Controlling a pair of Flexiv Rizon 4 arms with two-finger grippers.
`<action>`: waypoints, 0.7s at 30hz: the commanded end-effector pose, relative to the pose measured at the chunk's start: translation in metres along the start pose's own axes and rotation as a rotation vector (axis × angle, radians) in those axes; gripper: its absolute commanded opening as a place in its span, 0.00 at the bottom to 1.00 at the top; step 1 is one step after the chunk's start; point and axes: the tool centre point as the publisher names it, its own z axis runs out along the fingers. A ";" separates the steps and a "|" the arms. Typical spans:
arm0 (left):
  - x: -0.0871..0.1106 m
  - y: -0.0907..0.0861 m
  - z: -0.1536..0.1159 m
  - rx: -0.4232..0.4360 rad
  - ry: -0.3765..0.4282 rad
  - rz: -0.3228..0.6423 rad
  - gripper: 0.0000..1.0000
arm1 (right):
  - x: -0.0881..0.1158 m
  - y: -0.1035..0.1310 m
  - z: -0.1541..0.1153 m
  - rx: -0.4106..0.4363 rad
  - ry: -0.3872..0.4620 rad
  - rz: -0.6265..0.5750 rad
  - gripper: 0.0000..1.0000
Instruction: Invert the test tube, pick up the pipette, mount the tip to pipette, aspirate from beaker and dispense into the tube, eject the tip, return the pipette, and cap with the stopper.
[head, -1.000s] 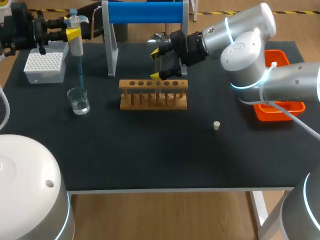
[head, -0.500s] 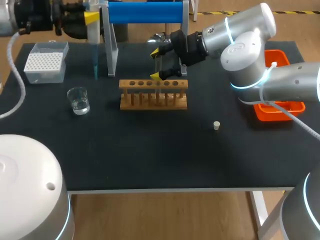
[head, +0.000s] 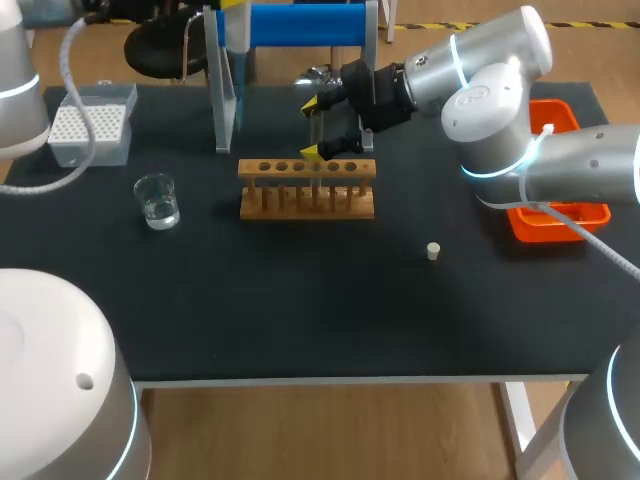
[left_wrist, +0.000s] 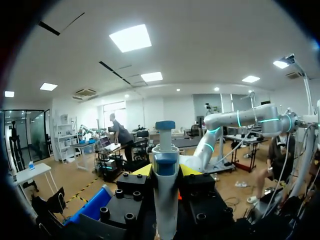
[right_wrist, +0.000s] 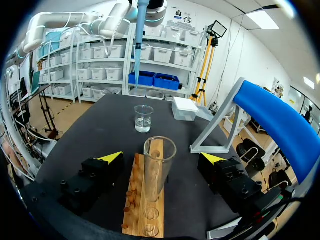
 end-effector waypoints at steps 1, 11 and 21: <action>-0.012 -0.006 0.018 0.003 0.034 0.008 0.00 | 0.000 0.001 -0.001 0.003 0.004 0.000 1.00; -0.018 -0.017 0.052 0.042 0.112 0.025 0.00 | 0.000 0.001 -0.001 0.003 0.004 0.000 1.00; -0.019 -0.017 0.067 0.055 0.145 0.026 0.00 | 0.000 0.001 -0.001 0.002 0.003 0.007 1.00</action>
